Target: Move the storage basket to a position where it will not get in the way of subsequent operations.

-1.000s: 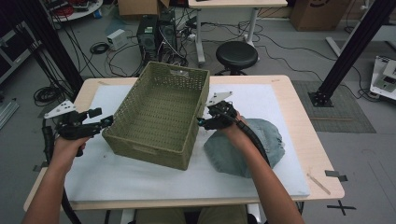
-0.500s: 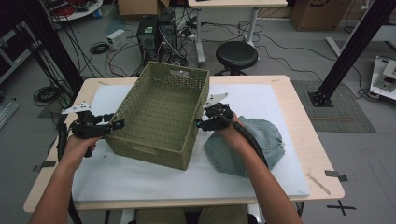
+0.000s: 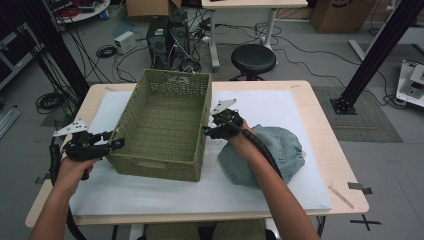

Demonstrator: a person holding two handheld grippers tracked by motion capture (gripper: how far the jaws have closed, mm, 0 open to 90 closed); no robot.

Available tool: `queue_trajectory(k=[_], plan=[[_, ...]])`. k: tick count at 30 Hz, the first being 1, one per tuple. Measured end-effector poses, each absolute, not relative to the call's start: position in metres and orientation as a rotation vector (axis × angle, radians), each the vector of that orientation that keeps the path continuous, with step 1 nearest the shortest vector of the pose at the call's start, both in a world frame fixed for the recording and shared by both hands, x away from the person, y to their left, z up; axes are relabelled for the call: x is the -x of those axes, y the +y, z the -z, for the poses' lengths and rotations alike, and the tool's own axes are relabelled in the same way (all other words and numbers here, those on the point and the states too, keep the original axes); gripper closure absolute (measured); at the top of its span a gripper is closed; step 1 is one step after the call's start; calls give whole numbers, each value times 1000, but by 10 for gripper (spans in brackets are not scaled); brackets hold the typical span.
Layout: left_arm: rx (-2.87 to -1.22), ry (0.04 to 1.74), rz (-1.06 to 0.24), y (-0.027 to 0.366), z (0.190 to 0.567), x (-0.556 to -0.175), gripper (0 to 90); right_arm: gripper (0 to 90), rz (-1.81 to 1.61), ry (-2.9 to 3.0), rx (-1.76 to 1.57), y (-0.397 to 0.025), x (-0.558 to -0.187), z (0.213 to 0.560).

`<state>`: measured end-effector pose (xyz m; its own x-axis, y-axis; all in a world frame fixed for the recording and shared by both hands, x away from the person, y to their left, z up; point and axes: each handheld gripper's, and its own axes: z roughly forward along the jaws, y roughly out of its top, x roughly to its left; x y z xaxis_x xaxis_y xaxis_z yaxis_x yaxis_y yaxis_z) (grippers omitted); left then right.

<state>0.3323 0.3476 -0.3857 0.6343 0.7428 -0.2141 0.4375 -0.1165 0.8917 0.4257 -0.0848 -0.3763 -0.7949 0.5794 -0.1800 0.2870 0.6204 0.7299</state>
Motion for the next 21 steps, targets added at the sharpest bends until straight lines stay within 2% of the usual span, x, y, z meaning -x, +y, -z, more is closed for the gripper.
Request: queue_trajectory(k=[15, 17, 19, 21], plan=[[-1719, 952, -341, 355, 388, -309, 426, 450, -1015, 2403, -746, -63, -445, 380], [-1695, 981, -362, 355, 386, -309, 388, 403, -1002, 2397, -756, -65, -446, 379], [-1662, 1003, -394, 356, 382, -310, 334, 396, -1016, 2391, -774, -68, -445, 378], [-1634, 1029, -435, 357, 378, -311, 323, 395, -1026, 2390, -778, -71, -442, 376]])
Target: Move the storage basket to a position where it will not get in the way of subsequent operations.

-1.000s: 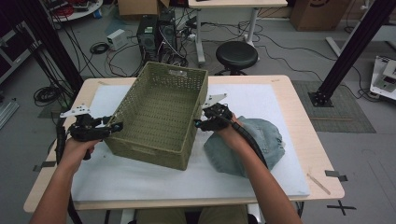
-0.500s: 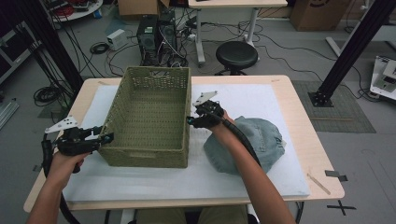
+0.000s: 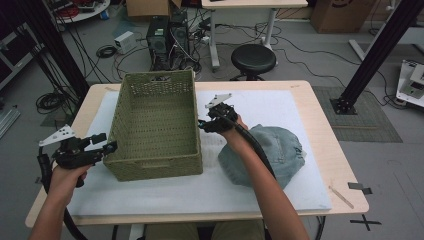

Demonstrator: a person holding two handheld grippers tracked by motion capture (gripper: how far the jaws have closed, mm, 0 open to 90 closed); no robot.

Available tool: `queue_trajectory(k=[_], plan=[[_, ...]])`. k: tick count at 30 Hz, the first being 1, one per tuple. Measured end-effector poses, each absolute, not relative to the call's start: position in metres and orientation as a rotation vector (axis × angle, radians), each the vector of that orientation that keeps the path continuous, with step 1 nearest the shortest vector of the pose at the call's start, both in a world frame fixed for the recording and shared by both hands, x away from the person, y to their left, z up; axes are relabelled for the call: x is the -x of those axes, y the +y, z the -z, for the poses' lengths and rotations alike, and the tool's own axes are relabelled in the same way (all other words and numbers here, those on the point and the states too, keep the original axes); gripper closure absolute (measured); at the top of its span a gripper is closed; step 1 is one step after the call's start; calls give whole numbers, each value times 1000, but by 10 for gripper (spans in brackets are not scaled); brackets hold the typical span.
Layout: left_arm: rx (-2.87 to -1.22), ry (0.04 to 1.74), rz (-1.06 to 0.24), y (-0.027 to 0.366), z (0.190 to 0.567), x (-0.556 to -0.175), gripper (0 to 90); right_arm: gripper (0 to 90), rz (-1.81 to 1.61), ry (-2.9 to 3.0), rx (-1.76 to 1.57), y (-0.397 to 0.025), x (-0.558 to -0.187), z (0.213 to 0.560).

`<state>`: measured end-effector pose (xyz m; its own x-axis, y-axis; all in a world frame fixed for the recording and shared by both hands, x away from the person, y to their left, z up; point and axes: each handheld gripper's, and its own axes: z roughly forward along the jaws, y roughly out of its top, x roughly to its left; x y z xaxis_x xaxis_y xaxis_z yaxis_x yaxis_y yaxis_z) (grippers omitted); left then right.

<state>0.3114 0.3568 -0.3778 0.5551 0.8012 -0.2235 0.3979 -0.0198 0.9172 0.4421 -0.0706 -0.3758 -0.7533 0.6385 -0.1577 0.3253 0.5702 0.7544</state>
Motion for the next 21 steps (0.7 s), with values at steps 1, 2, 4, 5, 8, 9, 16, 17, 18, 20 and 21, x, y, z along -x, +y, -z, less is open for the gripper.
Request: queue_trajectory(k=[1, 2, 4, 5, 8, 9, 16, 17, 18, 20, 21], plan=[[-1621, 1043, -456, 358, 376, -312, 323, 395, -1030, 2396, -773, -71, -439, 375], [-1615, 1062, -475, 358, 375, -314, 323, 395, -1027, 2400, -762, -72, -436, 375], [-1613, 1092, -496, 360, 374, -317, 317, 406, -1039, 2417, -737, -72, -428, 375], [-1615, 1105, -496, 361, 375, -319, 308, 407, -1043, 2429, -720, -72, -425, 376], [-1623, 1138, -499, 362, 376, -325, 307, 428, -1068, 2454, -683, -70, -418, 377], [-1626, 1141, -499, 361, 376, -327, 307, 439, -1074, 2454, -673, -70, -416, 376], [-1647, 1184, -520, 361, 372, -339, 307, 472, -1103, 2469, -653, -65, -412, 376], [-1645, 1181, -514, 362, 372, -342, 307, 472, -1108, 2476, -636, -64, -410, 376], [-1642, 1181, -515, 363, 372, -343, 306, 472, -1113, 2484, -619, -61, -408, 376], [-1642, 1188, -527, 365, 371, -345, 298, 472, -1115, 2490, -592, -57, -405, 376], [-1642, 1193, -526, 366, 370, -346, 294, 472, -1122, 2499, -572, -55, -403, 376]])
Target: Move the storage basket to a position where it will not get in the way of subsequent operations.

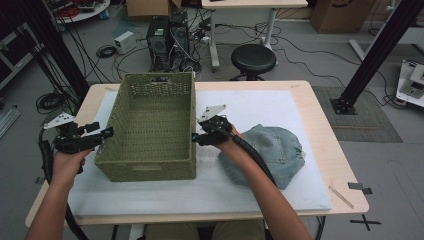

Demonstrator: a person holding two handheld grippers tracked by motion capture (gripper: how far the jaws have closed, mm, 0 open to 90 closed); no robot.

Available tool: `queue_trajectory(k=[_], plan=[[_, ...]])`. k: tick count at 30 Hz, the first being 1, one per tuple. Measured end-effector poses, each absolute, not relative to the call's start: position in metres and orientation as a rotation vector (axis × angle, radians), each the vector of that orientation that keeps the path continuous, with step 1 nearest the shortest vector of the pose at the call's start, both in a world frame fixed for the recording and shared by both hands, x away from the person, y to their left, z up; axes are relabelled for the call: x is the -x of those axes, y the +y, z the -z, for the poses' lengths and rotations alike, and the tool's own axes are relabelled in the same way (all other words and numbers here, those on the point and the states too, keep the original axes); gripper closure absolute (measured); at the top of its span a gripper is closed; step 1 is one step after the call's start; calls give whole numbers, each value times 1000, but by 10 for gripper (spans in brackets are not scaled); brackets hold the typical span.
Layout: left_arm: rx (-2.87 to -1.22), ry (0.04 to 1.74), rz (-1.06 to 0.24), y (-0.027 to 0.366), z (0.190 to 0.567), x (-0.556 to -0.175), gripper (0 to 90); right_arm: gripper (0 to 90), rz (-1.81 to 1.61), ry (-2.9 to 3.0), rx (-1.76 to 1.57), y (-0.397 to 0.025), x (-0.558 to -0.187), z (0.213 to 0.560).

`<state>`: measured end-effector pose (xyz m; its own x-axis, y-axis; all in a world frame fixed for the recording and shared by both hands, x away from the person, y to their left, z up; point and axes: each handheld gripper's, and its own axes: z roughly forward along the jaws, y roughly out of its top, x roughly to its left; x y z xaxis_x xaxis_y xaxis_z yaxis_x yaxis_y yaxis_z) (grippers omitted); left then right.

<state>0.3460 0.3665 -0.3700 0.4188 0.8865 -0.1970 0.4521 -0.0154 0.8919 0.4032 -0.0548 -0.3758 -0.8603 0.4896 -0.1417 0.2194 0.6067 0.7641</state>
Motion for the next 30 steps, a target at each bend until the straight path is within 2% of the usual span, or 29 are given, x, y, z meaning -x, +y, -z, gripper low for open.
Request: queue_trajectory(k=[3, 5, 10, 21, 30], plan=[[-1655, 1193, -533, 370, 368, -349, 289, 463, -1149, 2527, -526, -52, -401, 377], [-1674, 1193, -525, 372, 367, -350, 289, 403, -1151, 2524, -540, -54, -403, 377], [-1698, 1209, -498, 374, 370, -353, 289, 400, -1157, 2513, -613, -60, -411, 380], [-1611, 1180, -532, 391, 370, -339, 289, 383, -1169, 2514, -553, -49, -422, 382], [-1621, 1162, -522, 401, 368, -335, 293, 349, -1164, 2551, -468, -25, -427, 380]])
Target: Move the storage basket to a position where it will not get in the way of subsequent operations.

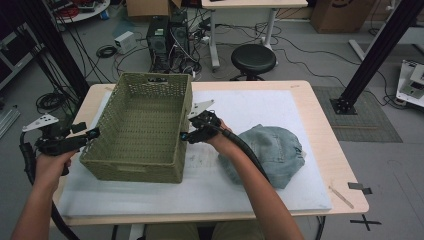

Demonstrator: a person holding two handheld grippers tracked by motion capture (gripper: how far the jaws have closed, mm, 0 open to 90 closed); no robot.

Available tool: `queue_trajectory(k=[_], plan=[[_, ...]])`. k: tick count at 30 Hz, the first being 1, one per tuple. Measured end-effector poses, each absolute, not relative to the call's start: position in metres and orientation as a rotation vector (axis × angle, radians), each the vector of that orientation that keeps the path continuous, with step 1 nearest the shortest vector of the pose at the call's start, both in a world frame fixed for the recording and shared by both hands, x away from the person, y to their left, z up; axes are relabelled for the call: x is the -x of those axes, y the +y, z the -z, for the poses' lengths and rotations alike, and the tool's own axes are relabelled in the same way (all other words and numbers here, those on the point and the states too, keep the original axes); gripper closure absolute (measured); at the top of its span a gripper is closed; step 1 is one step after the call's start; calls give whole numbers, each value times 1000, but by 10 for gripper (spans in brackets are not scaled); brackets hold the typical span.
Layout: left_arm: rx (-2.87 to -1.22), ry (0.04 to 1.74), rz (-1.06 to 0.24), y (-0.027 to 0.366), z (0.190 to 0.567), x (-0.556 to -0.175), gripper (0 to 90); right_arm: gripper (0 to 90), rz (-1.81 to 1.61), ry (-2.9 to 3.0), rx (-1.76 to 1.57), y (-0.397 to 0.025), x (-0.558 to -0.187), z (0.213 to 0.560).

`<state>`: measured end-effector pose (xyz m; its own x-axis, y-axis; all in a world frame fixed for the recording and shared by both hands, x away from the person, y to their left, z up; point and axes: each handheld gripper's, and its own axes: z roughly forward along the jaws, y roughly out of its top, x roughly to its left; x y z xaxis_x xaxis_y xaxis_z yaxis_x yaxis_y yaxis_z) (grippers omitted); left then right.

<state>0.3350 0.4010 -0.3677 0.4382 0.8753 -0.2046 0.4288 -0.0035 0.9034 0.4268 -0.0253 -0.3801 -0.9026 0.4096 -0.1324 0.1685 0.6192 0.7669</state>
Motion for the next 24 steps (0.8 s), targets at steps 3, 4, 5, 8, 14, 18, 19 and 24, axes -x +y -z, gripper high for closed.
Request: queue_trajectory(k=[3, 4, 5, 8, 14, 18, 19, 24], plan=[[-1613, 1166, -515, 404, 369, -335, 296, 343, -1175, 2563, -446, -15, -429, 380], [-1618, 1163, -503, 406, 369, -335, 301, 341, -1173, 2568, -440, -13, -429, 380], [-1624, 1158, -498, 407, 369, -335, 320, 338, -1180, 2568, -437, -10, -430, 381], [-1639, 1152, -481, 409, 370, -334, 355, 336, -1185, 2575, -430, -5, -430, 381], [-1622, 1182, -472, 415, 373, -330, 357, 336, -1184, 2577, -401, 3, -430, 380], [-1610, 1198, -469, 420, 375, -325, 360, 336, -1189, 2580, -383, 9, -430, 380], [-1607, 1200, -469, 422, 376, -323, 364, 336, -1191, 2580, -378, 11, -430, 380], [-1594, 1219, -470, 426, 377, -317, 378, 336, -1194, 2578, -377, 16, -430, 381]])
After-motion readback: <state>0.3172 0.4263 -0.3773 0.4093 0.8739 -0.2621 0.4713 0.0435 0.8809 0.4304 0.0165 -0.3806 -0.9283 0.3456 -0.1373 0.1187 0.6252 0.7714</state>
